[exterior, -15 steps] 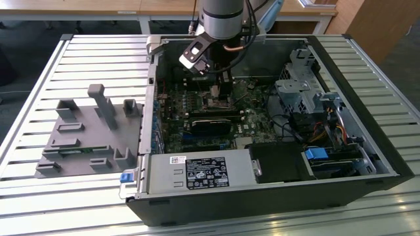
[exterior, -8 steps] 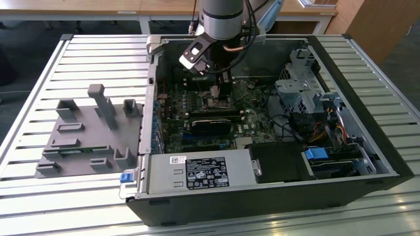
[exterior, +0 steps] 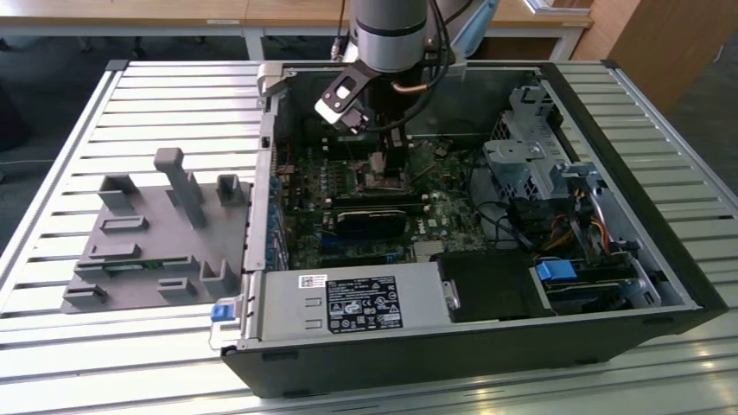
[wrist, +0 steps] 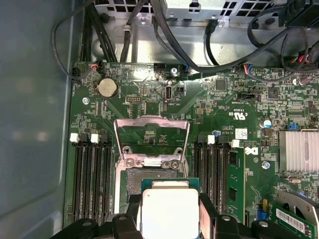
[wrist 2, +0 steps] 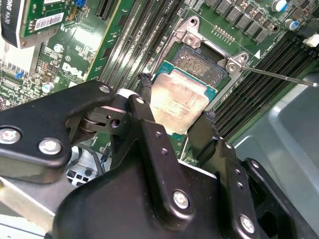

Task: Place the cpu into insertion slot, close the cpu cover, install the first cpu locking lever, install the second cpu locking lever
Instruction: 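Place the cpu into insertion slot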

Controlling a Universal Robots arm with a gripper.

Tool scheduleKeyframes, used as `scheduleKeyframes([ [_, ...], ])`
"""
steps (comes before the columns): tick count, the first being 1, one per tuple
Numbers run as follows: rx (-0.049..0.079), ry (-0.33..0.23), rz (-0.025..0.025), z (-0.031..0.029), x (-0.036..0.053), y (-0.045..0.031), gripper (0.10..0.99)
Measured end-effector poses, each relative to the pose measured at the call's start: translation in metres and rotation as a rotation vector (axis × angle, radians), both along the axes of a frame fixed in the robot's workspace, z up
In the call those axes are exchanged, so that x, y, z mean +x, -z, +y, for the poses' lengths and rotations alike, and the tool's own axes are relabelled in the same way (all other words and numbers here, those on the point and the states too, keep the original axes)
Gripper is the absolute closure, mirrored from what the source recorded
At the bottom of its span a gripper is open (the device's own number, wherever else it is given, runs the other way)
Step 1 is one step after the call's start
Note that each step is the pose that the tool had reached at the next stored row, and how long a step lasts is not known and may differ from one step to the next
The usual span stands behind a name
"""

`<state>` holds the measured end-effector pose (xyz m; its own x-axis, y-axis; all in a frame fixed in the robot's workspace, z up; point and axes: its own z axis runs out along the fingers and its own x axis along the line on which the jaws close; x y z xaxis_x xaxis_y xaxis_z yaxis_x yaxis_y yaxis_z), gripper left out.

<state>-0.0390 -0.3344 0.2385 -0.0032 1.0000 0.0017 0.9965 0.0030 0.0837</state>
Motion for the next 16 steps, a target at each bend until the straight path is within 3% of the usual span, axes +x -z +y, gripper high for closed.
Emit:
scheduleKeyframes([
  [16,0.0,0.01,0.0001,0.0083,-0.0015,0.0177,0.545],
])
